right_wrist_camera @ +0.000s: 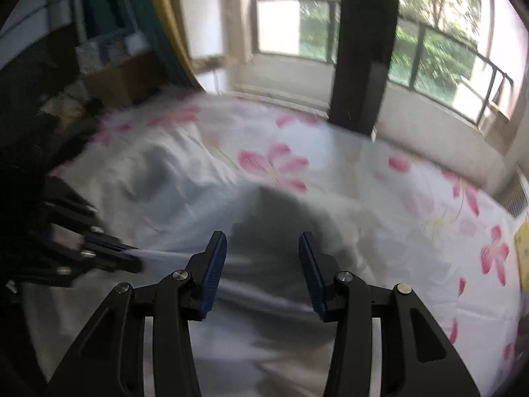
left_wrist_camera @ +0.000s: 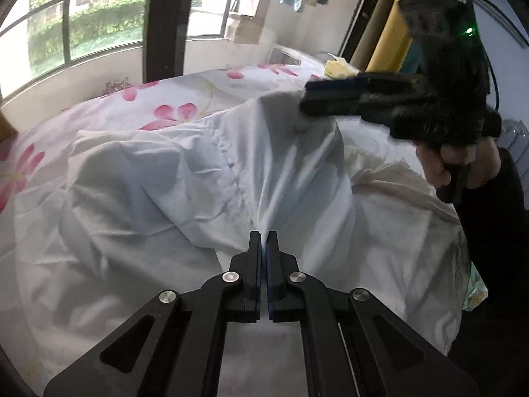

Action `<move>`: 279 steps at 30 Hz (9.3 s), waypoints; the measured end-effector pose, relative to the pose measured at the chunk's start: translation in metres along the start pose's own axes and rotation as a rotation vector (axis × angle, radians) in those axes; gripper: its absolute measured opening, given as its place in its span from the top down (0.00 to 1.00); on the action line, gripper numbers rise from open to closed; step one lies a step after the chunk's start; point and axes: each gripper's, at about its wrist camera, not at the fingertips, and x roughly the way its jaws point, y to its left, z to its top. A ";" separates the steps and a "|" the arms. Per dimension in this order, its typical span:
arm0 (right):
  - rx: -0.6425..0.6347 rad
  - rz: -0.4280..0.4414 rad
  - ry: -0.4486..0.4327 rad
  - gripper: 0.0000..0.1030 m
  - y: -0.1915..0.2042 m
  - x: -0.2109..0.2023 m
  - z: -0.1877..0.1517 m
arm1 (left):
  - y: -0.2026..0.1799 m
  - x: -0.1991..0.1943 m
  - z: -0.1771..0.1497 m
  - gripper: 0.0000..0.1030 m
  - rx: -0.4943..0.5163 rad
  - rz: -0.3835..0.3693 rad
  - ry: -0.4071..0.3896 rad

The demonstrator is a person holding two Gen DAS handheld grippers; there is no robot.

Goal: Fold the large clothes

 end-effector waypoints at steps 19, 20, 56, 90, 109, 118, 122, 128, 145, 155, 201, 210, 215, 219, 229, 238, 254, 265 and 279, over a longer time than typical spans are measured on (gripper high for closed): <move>0.088 -0.001 0.115 0.41 0.002 0.045 -0.040 | 0.016 -0.015 -0.001 0.68 -0.053 0.021 0.015; 0.092 -0.010 0.113 0.41 0.002 0.044 -0.041 | 0.018 -0.023 0.002 0.66 -0.048 0.020 -0.011; 0.244 -0.115 0.022 0.27 -0.018 -0.005 -0.051 | 0.086 -0.023 -0.005 0.53 -0.149 0.141 -0.063; 0.159 -0.246 0.099 0.37 -0.021 0.031 -0.048 | 0.082 -0.024 -0.004 0.59 -0.149 0.205 -0.053; 0.192 -0.333 0.024 0.37 -0.003 -0.043 -0.057 | 0.059 -0.091 -0.035 0.59 -0.177 0.255 -0.160; 0.231 -0.378 -0.008 0.36 0.005 -0.082 -0.081 | 0.057 -0.132 -0.077 0.59 -0.243 0.304 -0.197; 0.248 -0.404 -0.014 0.35 0.007 -0.096 -0.094 | 0.056 -0.151 -0.100 0.59 -0.264 0.327 -0.228; 0.255 -0.436 -0.004 0.34 0.014 -0.110 -0.114 | 0.058 -0.173 -0.141 0.59 -0.306 0.380 -0.235; 0.329 -0.553 0.016 0.33 0.017 -0.149 -0.169 | 0.043 -0.186 -0.221 0.48 -0.370 0.435 -0.171; 0.434 -0.663 0.068 0.33 -0.008 -0.186 -0.223 | 0.026 -0.179 -0.233 0.45 -0.304 0.503 -0.140; 0.400 -0.550 -0.128 0.96 0.019 -0.217 -0.218 | -0.001 -0.229 -0.192 0.94 -0.290 0.577 -0.256; 0.392 -0.563 -0.179 0.96 0.008 -0.227 -0.191 | 0.005 -0.243 -0.166 0.94 -0.278 0.595 -0.304; 0.388 -0.571 -0.201 0.96 0.001 -0.229 -0.177 | 0.012 -0.248 -0.147 0.94 -0.270 0.609 -0.332; 0.385 -0.576 -0.214 0.96 -0.007 -0.229 -0.166 | 0.019 -0.251 -0.134 0.94 -0.269 0.617 -0.348; 0.392 -0.582 -0.230 0.96 -0.033 -0.220 -0.140 | 0.037 -0.250 -0.101 0.94 -0.272 0.639 -0.393; 0.383 -0.585 -0.235 0.96 -0.065 -0.199 -0.112 | 0.063 -0.238 -0.069 0.94 -0.295 0.642 -0.439; 0.376 -0.537 -0.205 0.96 -0.126 -0.133 -0.067 | 0.137 -0.183 -0.014 0.94 -0.341 0.610 -0.419; 0.411 -0.527 -0.119 0.96 -0.161 -0.078 -0.056 | 0.192 -0.122 0.013 0.94 -0.381 0.573 -0.347; 0.429 -0.623 0.002 0.62 -0.174 -0.045 -0.059 | 0.228 -0.096 0.020 0.51 -0.497 0.476 -0.298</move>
